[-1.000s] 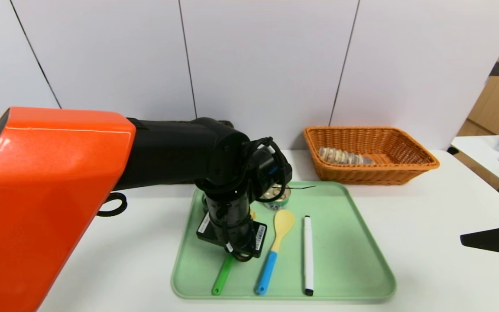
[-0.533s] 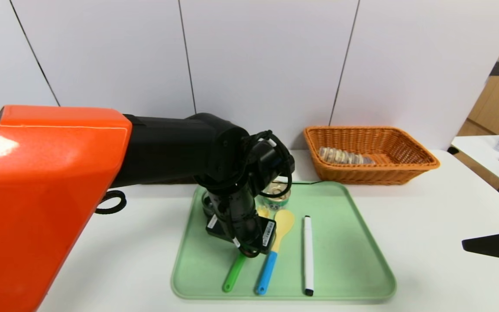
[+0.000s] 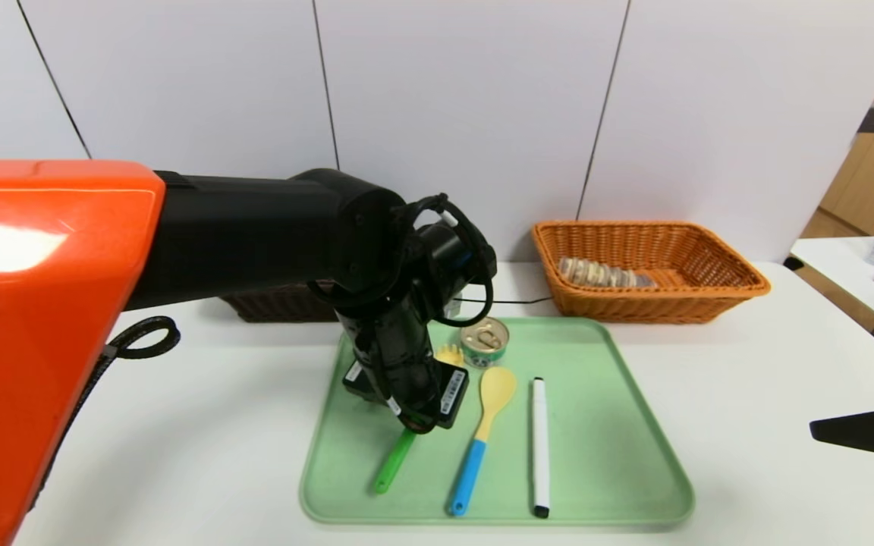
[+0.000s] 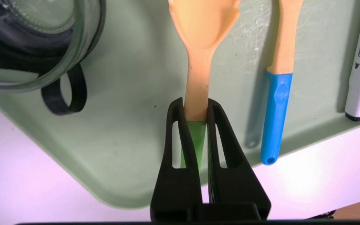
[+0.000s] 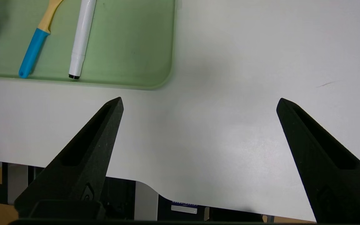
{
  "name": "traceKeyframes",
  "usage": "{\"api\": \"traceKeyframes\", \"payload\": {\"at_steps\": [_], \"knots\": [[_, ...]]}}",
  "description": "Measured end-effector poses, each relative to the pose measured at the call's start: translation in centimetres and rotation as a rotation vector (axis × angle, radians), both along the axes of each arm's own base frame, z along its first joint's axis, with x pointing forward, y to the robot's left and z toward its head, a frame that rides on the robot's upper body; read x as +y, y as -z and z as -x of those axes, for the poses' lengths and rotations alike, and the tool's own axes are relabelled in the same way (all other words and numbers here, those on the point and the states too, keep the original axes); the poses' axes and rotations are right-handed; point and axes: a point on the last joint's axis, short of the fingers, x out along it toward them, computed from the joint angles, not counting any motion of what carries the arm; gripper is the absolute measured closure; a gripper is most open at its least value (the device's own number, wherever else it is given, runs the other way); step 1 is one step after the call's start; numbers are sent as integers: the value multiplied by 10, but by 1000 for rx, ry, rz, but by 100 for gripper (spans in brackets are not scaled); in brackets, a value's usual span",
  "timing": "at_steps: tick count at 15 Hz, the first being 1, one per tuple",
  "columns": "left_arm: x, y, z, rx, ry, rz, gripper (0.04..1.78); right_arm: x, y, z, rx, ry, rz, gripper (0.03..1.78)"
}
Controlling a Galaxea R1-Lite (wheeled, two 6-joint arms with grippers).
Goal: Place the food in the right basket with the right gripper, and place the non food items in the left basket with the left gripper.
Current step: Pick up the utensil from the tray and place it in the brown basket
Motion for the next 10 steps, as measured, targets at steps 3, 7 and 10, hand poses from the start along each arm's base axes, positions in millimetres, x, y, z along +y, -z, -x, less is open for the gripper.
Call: {"api": "traceKeyframes", "payload": {"at_steps": [3,7,10], "knots": [[11,-17,11,5,16,-3,170,0,1,0,-2,3,-1,11],[26,-57,28,-27,79,121,170,1,9,-3,-37,4,-15,11],[46,-105,30,-110,68,393,170,3,16,-7,-93,5,-37,11]]}}
